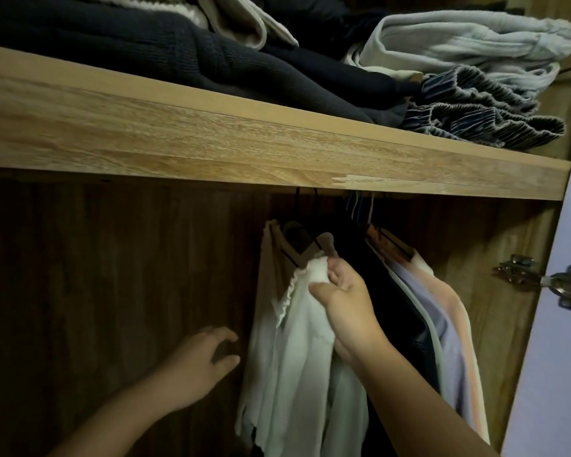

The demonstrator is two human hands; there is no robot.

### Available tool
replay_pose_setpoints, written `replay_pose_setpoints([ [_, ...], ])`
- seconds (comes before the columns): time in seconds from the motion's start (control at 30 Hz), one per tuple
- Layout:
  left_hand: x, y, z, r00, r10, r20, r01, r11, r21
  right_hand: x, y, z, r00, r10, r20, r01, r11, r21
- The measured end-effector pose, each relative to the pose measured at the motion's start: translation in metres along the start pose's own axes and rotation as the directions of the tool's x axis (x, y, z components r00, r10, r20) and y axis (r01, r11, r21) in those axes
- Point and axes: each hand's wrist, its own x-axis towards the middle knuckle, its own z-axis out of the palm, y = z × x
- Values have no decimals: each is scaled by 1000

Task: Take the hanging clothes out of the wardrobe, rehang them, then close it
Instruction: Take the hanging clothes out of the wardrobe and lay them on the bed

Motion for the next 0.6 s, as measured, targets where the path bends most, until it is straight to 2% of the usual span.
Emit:
replay_pose_setpoints([
  [0.17,13,3,2,997,56,-53,-57,998,-21,-44,-1,-37,990,-8,138,6,1000,18],
  [0.27,26,13,7,987,87,-132,-94,994,-52,-69,-5,-64,980,40,195,-55,996,70],
  [0.4,43,28,22,952,135,-274,-164,983,-85,-99,-11,-101,971,138,193,-141,990,0],
  [0.47,45,36,29,929,120,-349,-150,987,-62,-112,-13,-113,968,161,190,-159,987,-25],
  [0.53,42,48,39,920,123,-371,-149,988,-41,-128,-19,-131,969,163,184,-160,987,-32],
  [0.6,38,55,49,928,161,-335,-170,986,4,-148,-30,-149,967,158,200,-156,987,-28],
])
